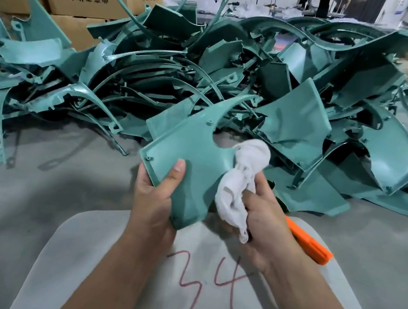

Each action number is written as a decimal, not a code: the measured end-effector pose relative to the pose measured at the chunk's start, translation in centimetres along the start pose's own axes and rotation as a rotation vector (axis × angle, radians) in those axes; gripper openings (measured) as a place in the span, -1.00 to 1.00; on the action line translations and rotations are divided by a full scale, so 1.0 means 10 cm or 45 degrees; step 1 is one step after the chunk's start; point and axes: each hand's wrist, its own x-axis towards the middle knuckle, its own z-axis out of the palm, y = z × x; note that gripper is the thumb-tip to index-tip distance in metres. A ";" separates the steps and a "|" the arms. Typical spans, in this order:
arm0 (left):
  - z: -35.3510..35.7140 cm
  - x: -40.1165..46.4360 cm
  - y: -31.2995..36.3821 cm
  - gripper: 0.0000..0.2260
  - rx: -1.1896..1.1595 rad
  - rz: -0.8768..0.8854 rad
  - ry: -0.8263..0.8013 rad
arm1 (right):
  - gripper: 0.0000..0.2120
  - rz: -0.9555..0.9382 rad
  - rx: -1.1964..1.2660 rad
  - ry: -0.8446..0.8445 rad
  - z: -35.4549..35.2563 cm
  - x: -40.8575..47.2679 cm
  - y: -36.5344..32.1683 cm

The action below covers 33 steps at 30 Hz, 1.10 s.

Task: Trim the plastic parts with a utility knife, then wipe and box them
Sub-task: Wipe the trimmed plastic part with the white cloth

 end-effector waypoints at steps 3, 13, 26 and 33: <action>0.07 -0.07 -0.11 -0.60 -0.013 0.050 0.042 | -0.41 -0.095 -0.240 0.020 0.03 -0.01 0.04; 0.05 -0.05 -0.10 -0.64 0.038 0.303 0.167 | -0.77 -0.497 -1.264 -0.142 0.07 -0.03 0.29; -0.08 0.10 0.20 -0.63 -0.172 0.118 0.177 | -0.78 -0.161 -0.827 -0.024 -0.06 0.00 -0.01; 0.04 -0.03 0.16 -0.51 -0.004 0.152 0.004 | -0.86 -0.623 -1.611 -0.078 -0.05 0.00 0.04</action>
